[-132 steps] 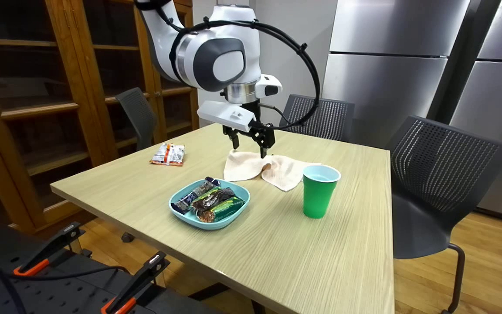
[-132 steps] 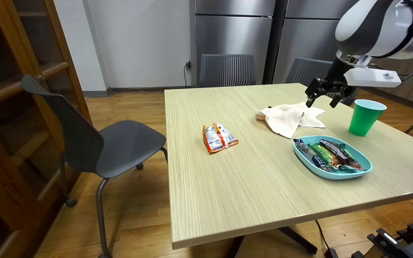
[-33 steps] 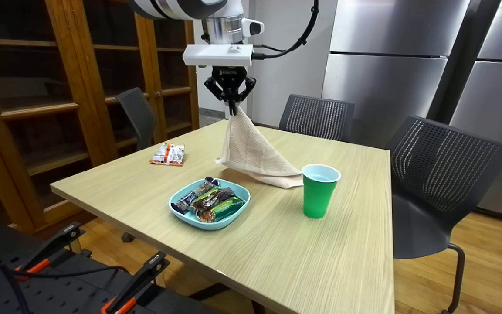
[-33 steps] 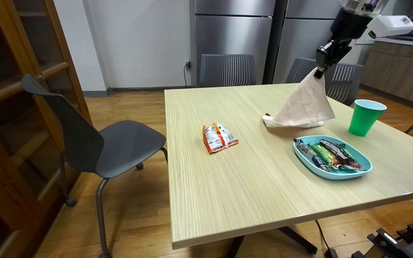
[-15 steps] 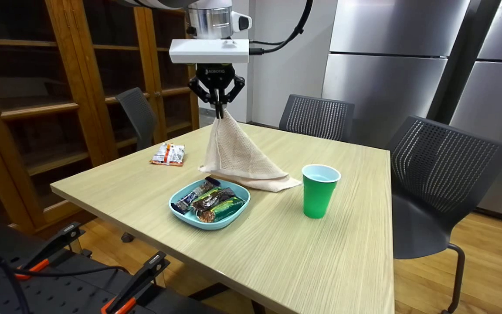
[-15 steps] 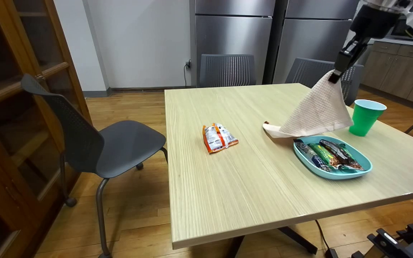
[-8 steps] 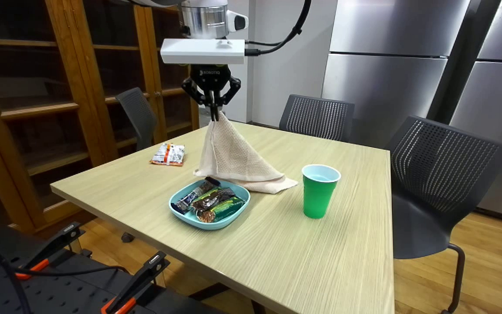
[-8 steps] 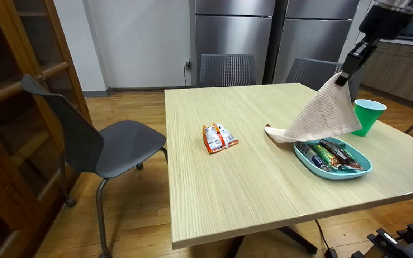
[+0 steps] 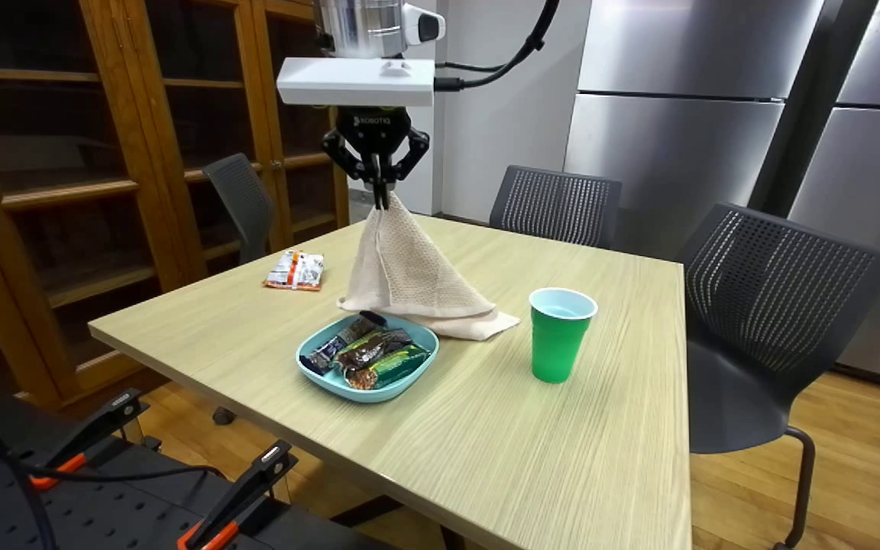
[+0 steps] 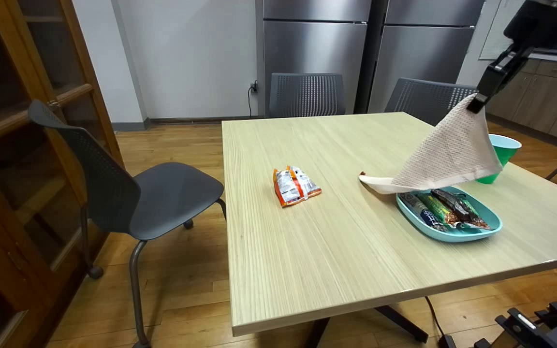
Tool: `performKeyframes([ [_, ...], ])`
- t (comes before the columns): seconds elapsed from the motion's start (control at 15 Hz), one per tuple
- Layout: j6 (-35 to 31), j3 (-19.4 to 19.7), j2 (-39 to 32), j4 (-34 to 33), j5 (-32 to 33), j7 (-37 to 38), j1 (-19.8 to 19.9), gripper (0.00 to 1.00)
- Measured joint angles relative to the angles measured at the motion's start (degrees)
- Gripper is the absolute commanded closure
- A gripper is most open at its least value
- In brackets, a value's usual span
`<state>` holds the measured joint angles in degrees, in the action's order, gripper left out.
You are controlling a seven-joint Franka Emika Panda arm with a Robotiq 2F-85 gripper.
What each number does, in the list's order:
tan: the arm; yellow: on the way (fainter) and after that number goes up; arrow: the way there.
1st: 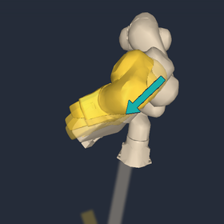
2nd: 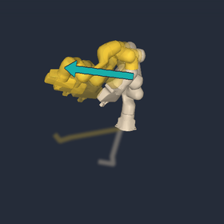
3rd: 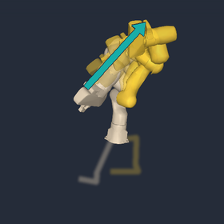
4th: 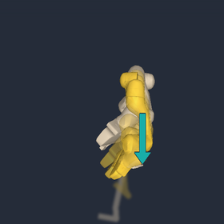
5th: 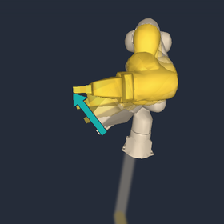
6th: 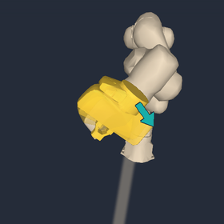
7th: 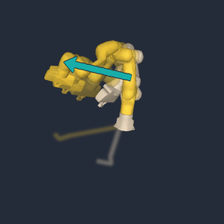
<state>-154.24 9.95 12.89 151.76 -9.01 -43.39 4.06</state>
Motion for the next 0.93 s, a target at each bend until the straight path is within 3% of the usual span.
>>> performKeyframes([
  [0.93, 3.21, 3.15, 0.89, 3.46, 8.07, 0.06, 0.59, 0.99],
])
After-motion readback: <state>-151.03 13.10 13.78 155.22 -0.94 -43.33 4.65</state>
